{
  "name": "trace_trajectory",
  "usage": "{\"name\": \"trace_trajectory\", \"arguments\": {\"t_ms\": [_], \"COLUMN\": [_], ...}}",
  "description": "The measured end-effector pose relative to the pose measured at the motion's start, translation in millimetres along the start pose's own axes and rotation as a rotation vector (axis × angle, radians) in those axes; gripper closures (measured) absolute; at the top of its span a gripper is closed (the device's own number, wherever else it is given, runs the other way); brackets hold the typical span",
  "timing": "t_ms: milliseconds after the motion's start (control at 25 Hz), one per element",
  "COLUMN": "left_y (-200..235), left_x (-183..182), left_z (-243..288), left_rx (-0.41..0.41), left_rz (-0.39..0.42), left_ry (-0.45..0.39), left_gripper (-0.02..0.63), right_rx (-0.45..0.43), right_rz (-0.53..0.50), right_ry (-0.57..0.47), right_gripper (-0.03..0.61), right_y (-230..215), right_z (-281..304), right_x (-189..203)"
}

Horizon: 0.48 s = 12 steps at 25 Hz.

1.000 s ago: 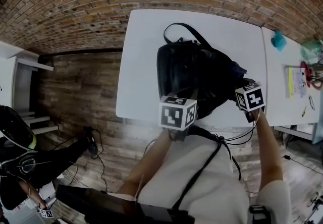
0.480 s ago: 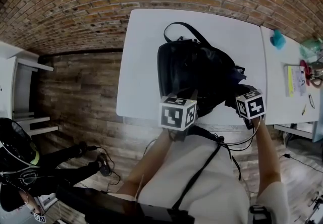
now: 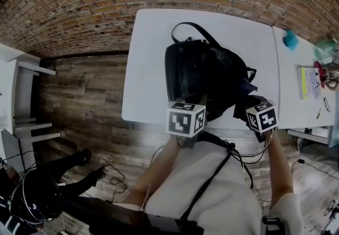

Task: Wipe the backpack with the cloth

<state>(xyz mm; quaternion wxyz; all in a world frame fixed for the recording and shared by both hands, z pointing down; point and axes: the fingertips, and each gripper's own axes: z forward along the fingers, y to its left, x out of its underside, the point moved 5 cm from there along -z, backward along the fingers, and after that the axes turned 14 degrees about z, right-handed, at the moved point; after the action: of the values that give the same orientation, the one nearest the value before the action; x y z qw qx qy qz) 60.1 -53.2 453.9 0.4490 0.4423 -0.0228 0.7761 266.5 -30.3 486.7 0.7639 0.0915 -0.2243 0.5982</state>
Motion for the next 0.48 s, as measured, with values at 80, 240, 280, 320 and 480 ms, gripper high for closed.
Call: {"name": "trace_trajectory", "arguments": {"t_ms": [80, 240, 280, 320, 480], "left_y": [0, 1, 1, 1, 1], "left_x": [1, 3, 4, 5, 7], "left_z": [-1, -3, -3, -4, -4], "left_rx": [0.000, -0.001, -0.001, 0.000, 0.004], "left_rz": [-0.002, -0.007, -0.008, -0.009, -0.009], "left_ry": [-0.001, 0.001, 0.001, 0.001, 0.002], "left_gripper": [0.611, 0.611, 0.611, 0.611, 0.611], "right_rx": [-0.003, -0.015, -0.020, -0.023, -0.036], "right_rz": [0.005, 0.018, 0.021, 0.022, 0.029], "right_ry": [0.007, 0.018, 0.022, 0.026, 0.041], "right_gripper": [0.532, 0.531, 0.531, 0.532, 0.531], "right_y": [2, 8, 9, 11, 16], "right_z": [-1, -3, -4, -4, -4], "right_x": [4, 12, 14, 16, 22]}}
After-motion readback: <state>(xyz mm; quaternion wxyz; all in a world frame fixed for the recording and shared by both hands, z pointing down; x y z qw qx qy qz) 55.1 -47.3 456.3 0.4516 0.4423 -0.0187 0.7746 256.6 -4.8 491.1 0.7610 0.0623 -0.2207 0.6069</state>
